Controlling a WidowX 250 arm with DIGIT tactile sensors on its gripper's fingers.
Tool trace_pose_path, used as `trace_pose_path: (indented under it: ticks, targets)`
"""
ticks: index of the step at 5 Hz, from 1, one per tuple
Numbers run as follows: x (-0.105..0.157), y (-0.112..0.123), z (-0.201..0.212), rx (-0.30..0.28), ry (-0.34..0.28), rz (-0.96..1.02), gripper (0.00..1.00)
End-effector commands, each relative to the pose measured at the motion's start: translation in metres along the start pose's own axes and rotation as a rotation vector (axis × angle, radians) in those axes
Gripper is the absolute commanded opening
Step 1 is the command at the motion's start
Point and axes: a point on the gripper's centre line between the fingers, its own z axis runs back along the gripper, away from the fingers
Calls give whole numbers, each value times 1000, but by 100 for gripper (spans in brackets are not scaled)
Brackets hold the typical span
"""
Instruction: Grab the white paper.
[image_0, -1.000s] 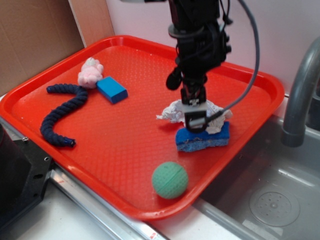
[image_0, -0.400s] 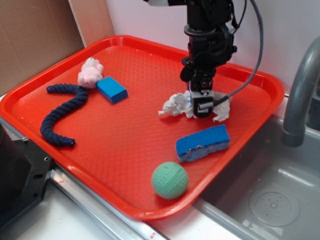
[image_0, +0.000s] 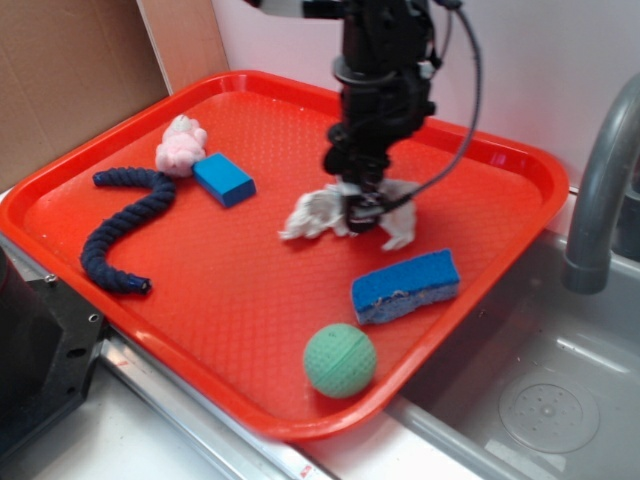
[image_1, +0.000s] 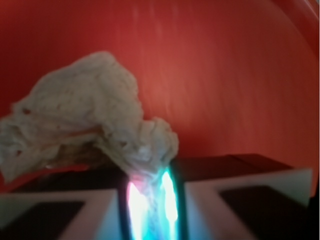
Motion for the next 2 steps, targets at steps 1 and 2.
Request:
trace_pose_path:
  ticks: [1, 2]
  targets:
    - [-78, 24, 93, 4, -151, 325, 0]
    - [-98, 17, 122, 25, -88, 440, 0]
